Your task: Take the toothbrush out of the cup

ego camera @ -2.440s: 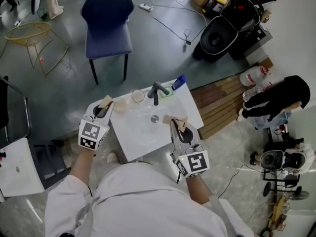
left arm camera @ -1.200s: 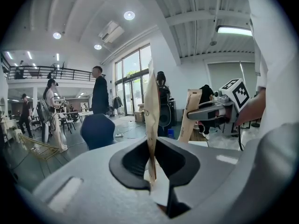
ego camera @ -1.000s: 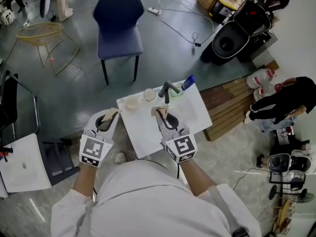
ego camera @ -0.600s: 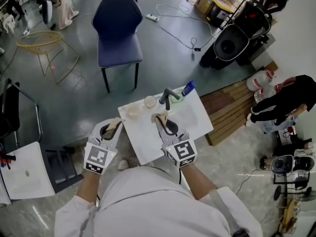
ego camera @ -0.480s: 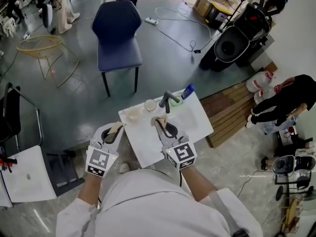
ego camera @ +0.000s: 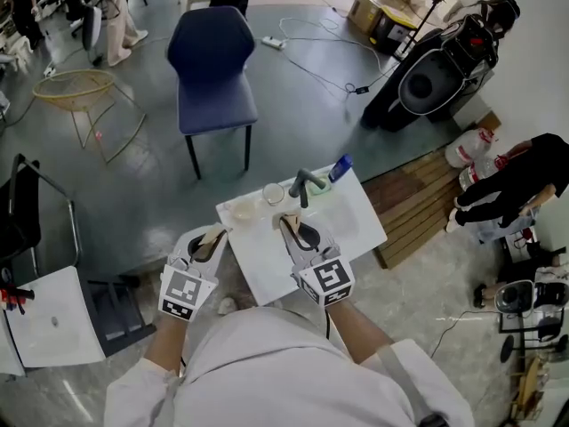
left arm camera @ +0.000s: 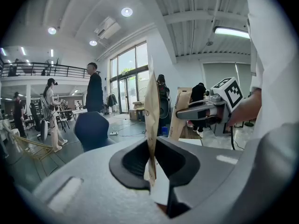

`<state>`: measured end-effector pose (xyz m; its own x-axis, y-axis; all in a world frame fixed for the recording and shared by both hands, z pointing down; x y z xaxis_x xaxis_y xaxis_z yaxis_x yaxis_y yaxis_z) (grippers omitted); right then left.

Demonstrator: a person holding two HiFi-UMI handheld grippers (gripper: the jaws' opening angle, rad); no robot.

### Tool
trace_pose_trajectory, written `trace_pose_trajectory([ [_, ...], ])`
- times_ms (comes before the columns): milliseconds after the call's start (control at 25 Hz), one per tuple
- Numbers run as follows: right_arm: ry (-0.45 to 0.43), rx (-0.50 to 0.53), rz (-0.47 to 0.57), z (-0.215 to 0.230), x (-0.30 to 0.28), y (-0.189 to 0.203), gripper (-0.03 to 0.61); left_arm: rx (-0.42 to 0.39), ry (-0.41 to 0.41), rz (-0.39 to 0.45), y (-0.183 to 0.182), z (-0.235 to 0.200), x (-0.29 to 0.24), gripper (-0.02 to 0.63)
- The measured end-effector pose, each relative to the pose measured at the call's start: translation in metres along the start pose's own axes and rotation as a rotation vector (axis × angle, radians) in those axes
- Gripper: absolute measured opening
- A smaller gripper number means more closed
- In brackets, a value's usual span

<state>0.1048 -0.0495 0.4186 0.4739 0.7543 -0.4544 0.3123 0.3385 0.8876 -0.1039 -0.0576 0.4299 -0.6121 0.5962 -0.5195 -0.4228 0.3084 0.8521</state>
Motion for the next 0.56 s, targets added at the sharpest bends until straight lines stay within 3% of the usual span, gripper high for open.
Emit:
trace_pose_trajectory([
  [560, -0.006, 0.009, 0.014, 0.0053, -0.0081, -0.0078, 0.023, -0.007, -0.001, -0.004, -0.0049, -0.0060, -0.0085, 0.038],
])
Point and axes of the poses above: the fingertips, and each gripper's own axes: x backward along the fingers, z to its right, y out of its underside, the point moved 7 cm from there along x, backward along the fingers, and after that the axes turned 15 degrees about -z, right-handed, at the moved point
